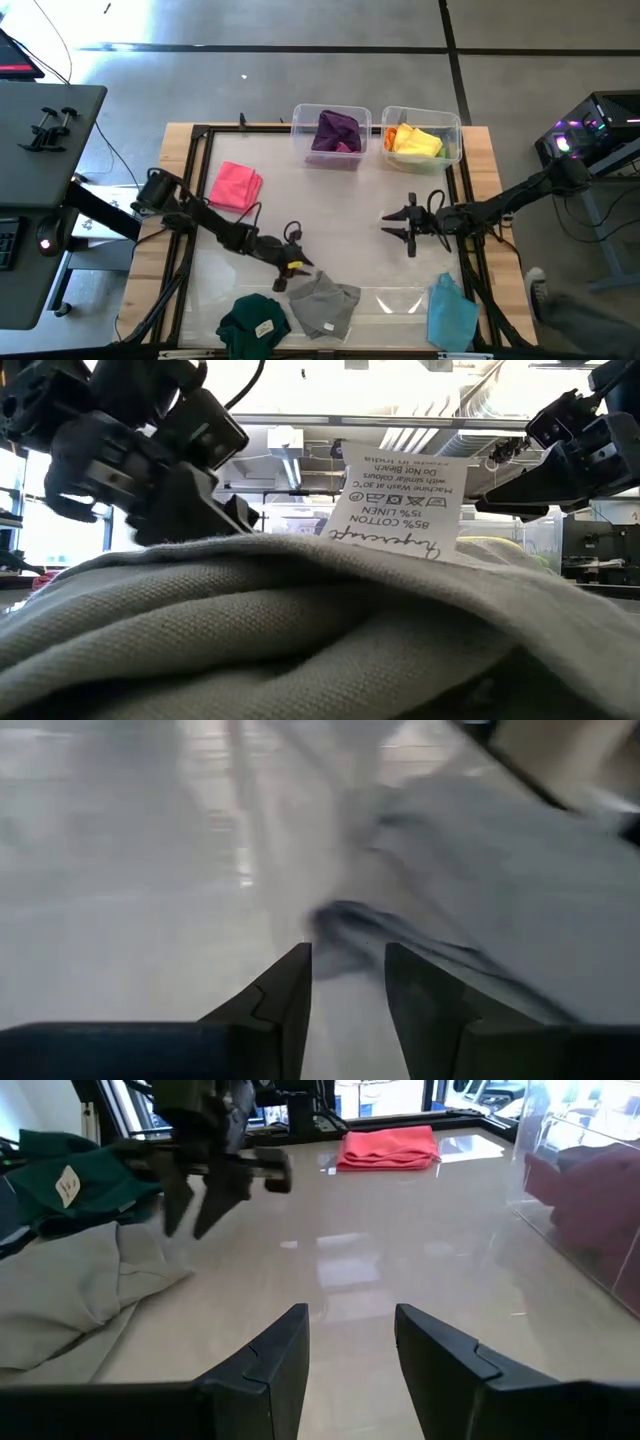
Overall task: Sort towels by color in basket
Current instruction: Put the gray towel into the left transparent bin
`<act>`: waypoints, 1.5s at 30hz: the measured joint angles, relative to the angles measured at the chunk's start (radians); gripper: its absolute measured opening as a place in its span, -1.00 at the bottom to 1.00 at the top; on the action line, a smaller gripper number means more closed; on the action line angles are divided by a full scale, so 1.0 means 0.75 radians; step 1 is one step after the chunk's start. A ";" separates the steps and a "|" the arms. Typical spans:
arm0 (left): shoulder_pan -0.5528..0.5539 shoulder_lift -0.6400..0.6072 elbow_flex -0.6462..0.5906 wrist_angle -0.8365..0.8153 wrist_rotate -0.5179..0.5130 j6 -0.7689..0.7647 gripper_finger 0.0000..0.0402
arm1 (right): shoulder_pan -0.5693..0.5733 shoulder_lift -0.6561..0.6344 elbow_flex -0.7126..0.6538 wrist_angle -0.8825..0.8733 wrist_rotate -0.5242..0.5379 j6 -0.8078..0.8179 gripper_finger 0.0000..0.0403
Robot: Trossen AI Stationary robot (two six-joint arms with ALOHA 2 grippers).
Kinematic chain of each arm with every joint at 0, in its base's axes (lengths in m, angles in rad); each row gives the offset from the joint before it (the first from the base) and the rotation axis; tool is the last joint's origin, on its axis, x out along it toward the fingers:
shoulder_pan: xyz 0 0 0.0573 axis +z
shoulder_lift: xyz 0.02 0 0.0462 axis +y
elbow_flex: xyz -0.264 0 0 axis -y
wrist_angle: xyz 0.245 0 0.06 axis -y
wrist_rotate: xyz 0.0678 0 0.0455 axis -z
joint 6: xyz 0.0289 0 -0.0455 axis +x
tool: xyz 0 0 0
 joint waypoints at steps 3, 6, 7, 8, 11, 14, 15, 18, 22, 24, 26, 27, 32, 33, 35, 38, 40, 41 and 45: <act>-0.017 0.003 0.001 0.020 0.102 0.009 -0.32 | 0.000 0.000 0.000 0.001 0.000 -0.012 -0.28; -0.057 0.002 0.002 0.044 0.194 0.085 -0.23 | 0.000 0.000 0.000 0.001 0.001 -0.018 -0.28; -0.076 0.002 0.003 0.038 0.245 0.108 -0.20 | 0.000 0.000 0.000 0.001 0.000 -0.021 -0.28; -0.096 0.002 0.003 0.018 0.291 0.129 -0.18 | 0.000 0.000 0.000 0.001 0.000 -0.021 -0.28; -0.152 0.004 0.002 -0.016 0.338 0.140 -0.16 | 0.000 0.000 0.000 0.000 0.000 -0.021 -0.28; -0.183 0.003 0.003 -0.002 0.318 0.176 -0.16 | 0.000 0.000 0.000 0.001 0.000 -0.021 -0.28; -0.191 0.003 0.003 0.006 0.310 0.190 -0.16 | 0.000 0.000 0.000 0.001 0.000 -0.021 -0.28; -0.198 0.003 0.003 0.089 0.269 0.189 -0.16 | 0.000 0.000 0.000 0.000 0.001 -0.021 -0.28; -0.194 0.003 0.003 0.229 0.140 0.004 -0.17 | 0.000 0.000 0.000 -0.001 0.000 -0.021 -0.28; -0.195 0.002 0.003 0.245 0.134 -0.040 -0.17 | 0.000 0.000 0.000 -0.002 0.000 -0.021 -0.28; -0.197 0.002 0.003 0.244 0.135 -0.073 -0.17 | -0.002 0.000 0.000 -0.002 0.000 -0.021 -0.28; -0.201 0.002 0.003 0.240 0.132 -0.115 -0.17 | -0.004 0.000 0.000 -0.002 0.001 -0.021 -0.28; -0.191 0.002 0.003 0.127 0.084 -0.250 -0.17 | -0.003 0.000 0.000 -0.010 0.000 -0.010 -0.28; -0.193 0.002 0.003 0.102 0.080 -0.230 -0.17 | -0.003 0.000 0.000 -0.011 0.001 -0.011 -0.28; -0.211 0.002 0.003 0.033 0.081 -0.157 -0.17 | -0.003 0.000 0.000 -0.011 0.004 -0.017 -0.28; -0.221 0.002 0.003 -0.034 0.059 -0.112 -0.17 | -0.003 0.000 0.001 -0.011 0.014 -0.016 -0.28; -0.207 0.002 0.017 -0.053 0.045 -0.110 -0.13 | -0.003 0.000 0.001 -0.011 0.014 -0.015 -0.28; -0.201 0.002 0.028 -0.059 0.045 -0.109 -0.10 | -0.003 0.000 0.001 -0.011 0.014 -0.014 -0.28; -0.192 0.002 0.074 -0.172 0.066 -0.080 0.02 | -0.003 0.000 0.001 -0.011 0.023 -0.011 -0.28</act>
